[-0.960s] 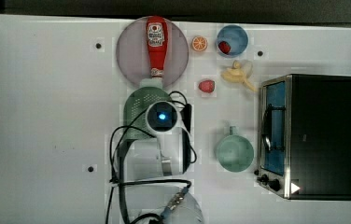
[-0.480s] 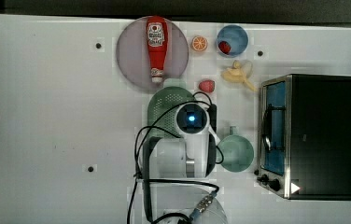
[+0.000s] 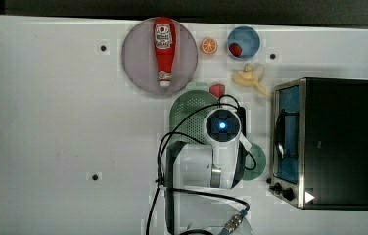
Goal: Drag strainer left to right.
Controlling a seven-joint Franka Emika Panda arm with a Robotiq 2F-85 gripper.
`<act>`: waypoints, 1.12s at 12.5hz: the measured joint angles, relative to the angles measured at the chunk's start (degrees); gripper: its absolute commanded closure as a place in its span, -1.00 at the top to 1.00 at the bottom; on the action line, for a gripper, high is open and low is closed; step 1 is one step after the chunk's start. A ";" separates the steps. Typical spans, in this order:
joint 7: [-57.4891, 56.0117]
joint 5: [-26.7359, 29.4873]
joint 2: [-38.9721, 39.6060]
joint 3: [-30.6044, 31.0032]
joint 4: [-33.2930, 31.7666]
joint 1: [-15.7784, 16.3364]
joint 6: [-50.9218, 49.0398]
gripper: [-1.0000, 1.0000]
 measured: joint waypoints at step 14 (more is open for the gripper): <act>-32.41 2.63 -31.93 5.54 20.03 1.25 -49.56 1.00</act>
